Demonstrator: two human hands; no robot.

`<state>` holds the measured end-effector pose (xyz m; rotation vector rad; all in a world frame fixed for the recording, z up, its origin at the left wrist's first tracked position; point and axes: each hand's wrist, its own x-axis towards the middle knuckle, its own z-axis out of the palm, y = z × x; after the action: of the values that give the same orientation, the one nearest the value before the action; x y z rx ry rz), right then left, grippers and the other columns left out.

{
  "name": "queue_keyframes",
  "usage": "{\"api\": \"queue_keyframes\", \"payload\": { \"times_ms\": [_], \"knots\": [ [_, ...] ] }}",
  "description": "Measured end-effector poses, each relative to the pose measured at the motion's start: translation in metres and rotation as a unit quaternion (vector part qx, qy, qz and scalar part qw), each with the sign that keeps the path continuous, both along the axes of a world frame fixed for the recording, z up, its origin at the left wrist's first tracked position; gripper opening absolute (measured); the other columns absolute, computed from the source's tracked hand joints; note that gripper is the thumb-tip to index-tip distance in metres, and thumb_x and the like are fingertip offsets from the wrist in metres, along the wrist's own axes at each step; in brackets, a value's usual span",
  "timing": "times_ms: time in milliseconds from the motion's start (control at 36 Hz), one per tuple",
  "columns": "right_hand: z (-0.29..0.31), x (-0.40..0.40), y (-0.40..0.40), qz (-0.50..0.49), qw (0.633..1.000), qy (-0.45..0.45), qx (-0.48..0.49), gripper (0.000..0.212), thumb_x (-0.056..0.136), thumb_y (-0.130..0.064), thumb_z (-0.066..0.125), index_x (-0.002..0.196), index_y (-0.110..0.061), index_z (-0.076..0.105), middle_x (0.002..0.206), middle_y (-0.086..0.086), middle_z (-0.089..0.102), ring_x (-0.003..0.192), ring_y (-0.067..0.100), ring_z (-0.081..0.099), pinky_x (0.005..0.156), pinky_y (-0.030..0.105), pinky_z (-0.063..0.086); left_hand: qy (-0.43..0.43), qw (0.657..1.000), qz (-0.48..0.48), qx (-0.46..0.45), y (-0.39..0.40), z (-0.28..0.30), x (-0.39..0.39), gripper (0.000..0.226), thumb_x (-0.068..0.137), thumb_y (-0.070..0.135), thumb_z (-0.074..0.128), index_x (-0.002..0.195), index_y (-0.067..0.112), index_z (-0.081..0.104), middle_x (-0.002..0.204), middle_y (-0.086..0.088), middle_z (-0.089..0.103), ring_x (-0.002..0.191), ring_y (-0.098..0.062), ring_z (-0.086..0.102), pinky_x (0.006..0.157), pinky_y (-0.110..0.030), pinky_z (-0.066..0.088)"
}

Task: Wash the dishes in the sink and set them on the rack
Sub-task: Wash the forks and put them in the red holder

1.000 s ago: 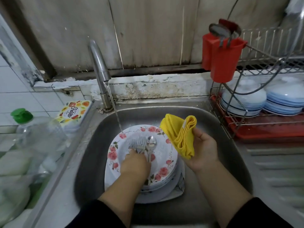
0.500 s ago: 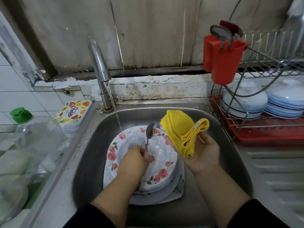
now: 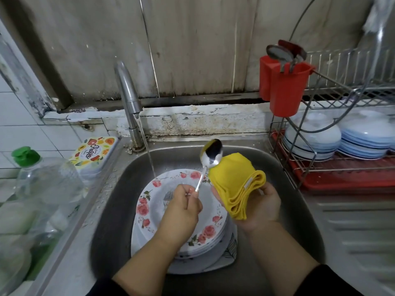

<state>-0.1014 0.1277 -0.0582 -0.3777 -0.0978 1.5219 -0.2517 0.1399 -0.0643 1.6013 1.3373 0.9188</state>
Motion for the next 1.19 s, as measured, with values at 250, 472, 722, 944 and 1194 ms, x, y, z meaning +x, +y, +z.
{"api": "queue_keyframes", "payload": {
  "times_ms": [250,472,722,944,1194],
  "knots": [
    [-0.002,-0.012,0.009,0.025,0.985,-0.173,-0.018,0.037,0.083,-0.025,0.056,0.116,-0.008,0.062,0.111,0.012,0.066,0.097,0.025,0.064,0.077,0.041,0.057,-0.009,0.989,-0.136,-0.053,-0.009,0.007,0.002,0.019,0.101,0.016,0.039,0.082,0.014,0.038,0.06,0.002,0.05,0.038,0.001,0.039,0.043,-0.013,0.034],
    [-0.003,-0.007,0.013,-0.026,0.952,-0.297,-0.065,0.021,0.092,-0.009,0.053,0.111,-0.009,0.06,0.095,0.005,0.07,0.08,0.016,0.069,0.066,0.034,0.058,0.036,0.979,-0.176,-0.097,0.0,0.008,-0.01,0.017,0.101,0.016,0.039,0.084,0.015,0.04,0.049,0.012,0.05,0.042,-0.005,0.039,0.042,-0.017,0.031],
    [0.006,0.017,-0.001,0.098,0.848,-0.521,-0.012,0.019,0.081,0.002,0.065,0.092,-0.014,0.067,0.087,0.002,0.072,0.083,0.019,0.066,0.081,0.038,0.052,0.315,0.922,-0.219,0.046,0.007,0.052,-0.049,0.021,0.1,0.023,0.041,0.08,0.025,0.04,0.064,0.015,0.054,0.057,0.01,0.052,0.054,-0.008,0.035],
    [0.068,0.011,0.005,0.192,0.286,-0.937,0.05,0.011,0.085,-0.014,0.062,0.092,-0.01,0.068,0.09,0.003,0.07,0.079,0.018,0.062,0.066,0.026,0.045,0.52,0.805,-0.211,0.191,-0.003,0.096,-0.035,0.022,0.095,0.011,0.044,0.088,0.023,0.028,0.063,0.011,0.034,0.053,-0.001,0.033,0.048,-0.025,0.03],
    [0.077,0.007,-0.006,0.178,0.351,-0.914,0.098,0.013,0.087,-0.025,0.061,0.075,-0.021,0.065,0.07,-0.006,0.068,0.047,-0.004,0.054,0.048,0.013,0.043,0.487,0.819,-0.221,0.209,-0.006,0.104,-0.043,0.012,0.1,0.021,0.039,0.09,0.023,0.032,0.072,0.005,0.047,0.066,-0.017,0.044,0.056,-0.031,0.032]
  ]
}}
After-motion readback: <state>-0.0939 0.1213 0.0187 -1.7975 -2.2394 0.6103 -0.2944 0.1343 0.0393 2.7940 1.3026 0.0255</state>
